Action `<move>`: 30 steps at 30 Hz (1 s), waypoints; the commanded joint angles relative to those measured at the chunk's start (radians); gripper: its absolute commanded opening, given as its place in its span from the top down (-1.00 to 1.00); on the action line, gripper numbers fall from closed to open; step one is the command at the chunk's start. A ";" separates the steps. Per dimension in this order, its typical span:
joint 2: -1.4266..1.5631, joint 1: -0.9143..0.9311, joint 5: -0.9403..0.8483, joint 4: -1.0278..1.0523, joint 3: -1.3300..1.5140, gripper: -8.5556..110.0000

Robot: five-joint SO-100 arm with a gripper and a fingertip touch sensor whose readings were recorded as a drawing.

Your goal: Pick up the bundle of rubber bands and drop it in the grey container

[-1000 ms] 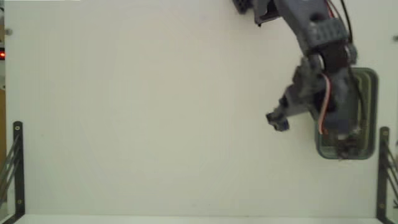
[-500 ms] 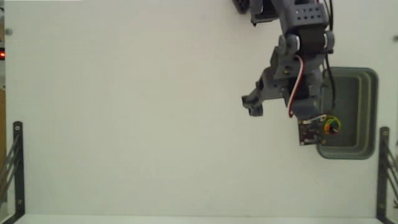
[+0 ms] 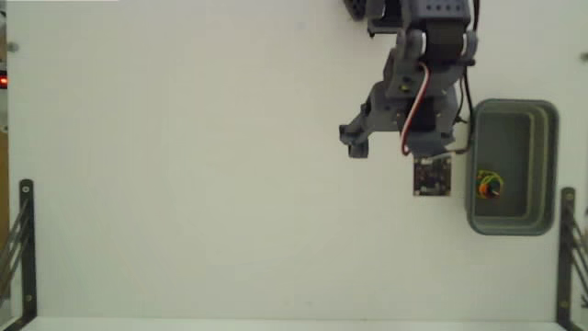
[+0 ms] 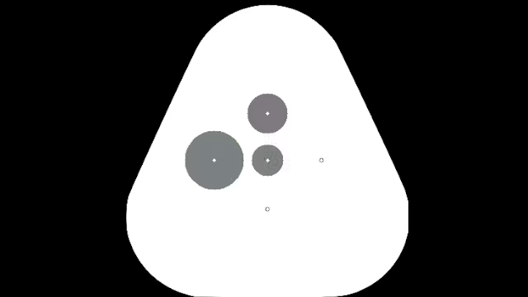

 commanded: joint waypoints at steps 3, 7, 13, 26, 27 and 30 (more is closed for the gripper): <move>0.070 0.024 0.005 0.004 0.024 -1.00; 0.079 0.030 0.005 0.004 0.032 -1.00; 0.080 0.031 0.005 0.004 0.033 -1.00; 0.080 0.031 0.005 0.004 0.033 -1.00; 0.080 0.031 0.005 0.004 0.033 -1.00; 0.080 0.031 0.005 0.004 0.033 -1.00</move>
